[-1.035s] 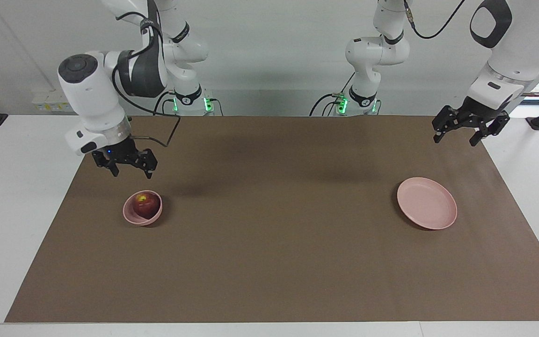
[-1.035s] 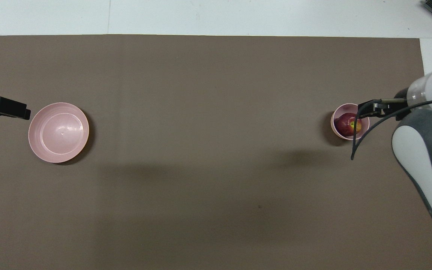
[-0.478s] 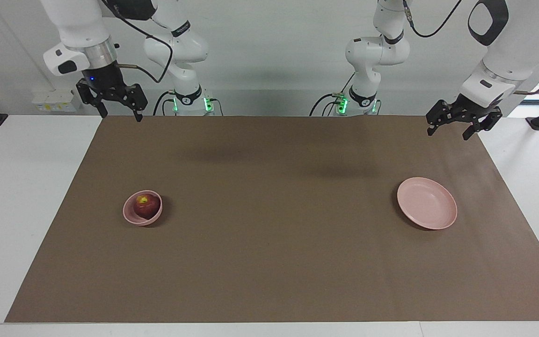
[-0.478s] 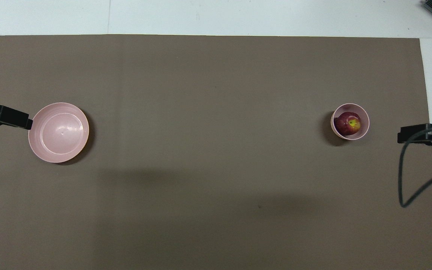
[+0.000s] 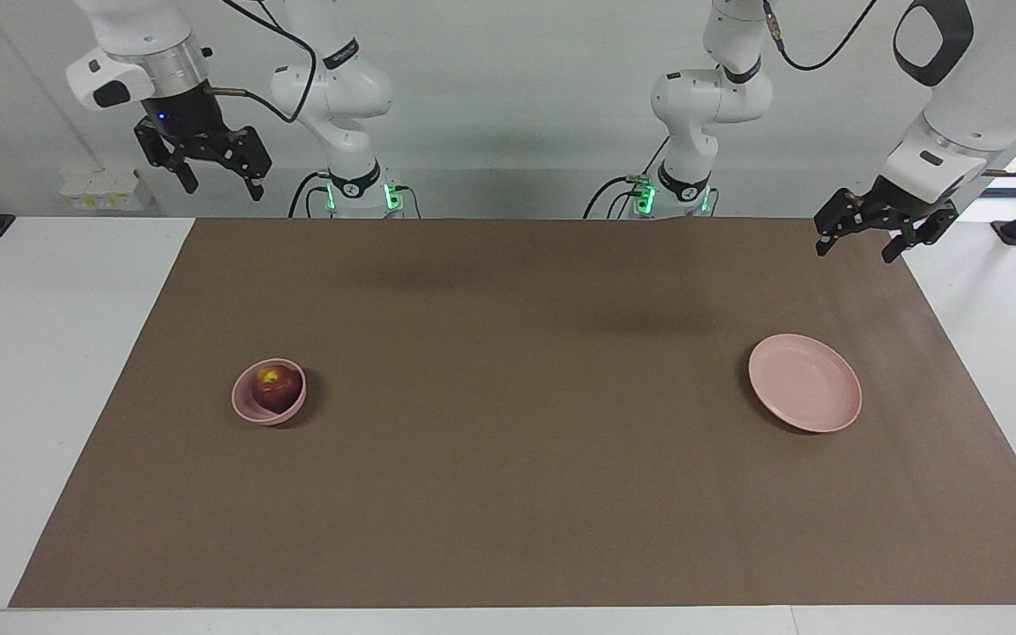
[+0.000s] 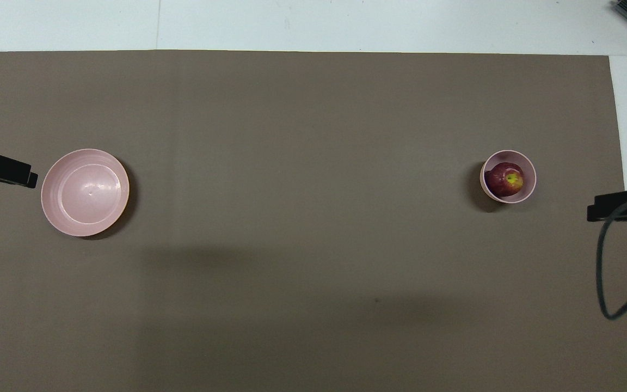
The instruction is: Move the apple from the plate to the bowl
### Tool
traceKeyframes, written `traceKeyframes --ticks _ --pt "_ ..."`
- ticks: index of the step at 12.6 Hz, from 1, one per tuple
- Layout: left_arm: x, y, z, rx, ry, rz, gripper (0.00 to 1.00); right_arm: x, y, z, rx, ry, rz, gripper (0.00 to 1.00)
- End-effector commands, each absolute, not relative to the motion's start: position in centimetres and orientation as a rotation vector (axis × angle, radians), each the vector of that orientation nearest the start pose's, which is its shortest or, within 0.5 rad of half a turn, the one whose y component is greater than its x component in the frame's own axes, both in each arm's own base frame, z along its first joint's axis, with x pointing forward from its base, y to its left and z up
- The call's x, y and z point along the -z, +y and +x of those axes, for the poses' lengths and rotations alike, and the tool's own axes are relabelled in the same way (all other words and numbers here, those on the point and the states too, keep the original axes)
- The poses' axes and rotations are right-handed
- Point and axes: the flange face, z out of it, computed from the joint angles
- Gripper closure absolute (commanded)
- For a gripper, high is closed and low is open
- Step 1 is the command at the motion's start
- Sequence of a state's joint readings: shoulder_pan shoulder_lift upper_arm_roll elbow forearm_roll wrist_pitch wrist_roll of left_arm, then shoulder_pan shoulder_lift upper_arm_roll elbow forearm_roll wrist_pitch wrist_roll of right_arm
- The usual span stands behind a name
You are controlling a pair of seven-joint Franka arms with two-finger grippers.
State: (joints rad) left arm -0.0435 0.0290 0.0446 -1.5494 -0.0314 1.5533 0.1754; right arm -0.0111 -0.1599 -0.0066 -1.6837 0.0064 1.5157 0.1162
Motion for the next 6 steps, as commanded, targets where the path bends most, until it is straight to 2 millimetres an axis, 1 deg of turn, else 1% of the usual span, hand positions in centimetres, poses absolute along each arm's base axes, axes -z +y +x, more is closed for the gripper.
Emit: traceKeyframes --ticks 1,2,3,4,6 --pt "-62.3 -0.1 55.7 -0.048 0.287 -3.152 0.0 -64.4 1.3 49.3 -0.042 0.184 -3.104 0.0" --pt "-62.3 -0.1 55.7 -0.048 0.287 -3.152 0.0 -64.4 2.1 49.3 -0.04 0.168 -3.106 0.0" --pt "-62.3 -0.2 55.7 -0.048 0.289 -3.151 0.0 -64.4 1.3 49.6 -0.035 0.172 -3.106 0.0" --pt "-62.3 -0.2 55.7 -0.048 0.289 -3.151 0.0 -64.5 0.1 49.9 -0.032 0.191 -3.101 0.0" --pt "-62.3 -0.1 55.7 -0.048 0.287 -3.152 0.0 -64.7 -2.9 50.2 -0.017 0.189 -3.108 0.0"
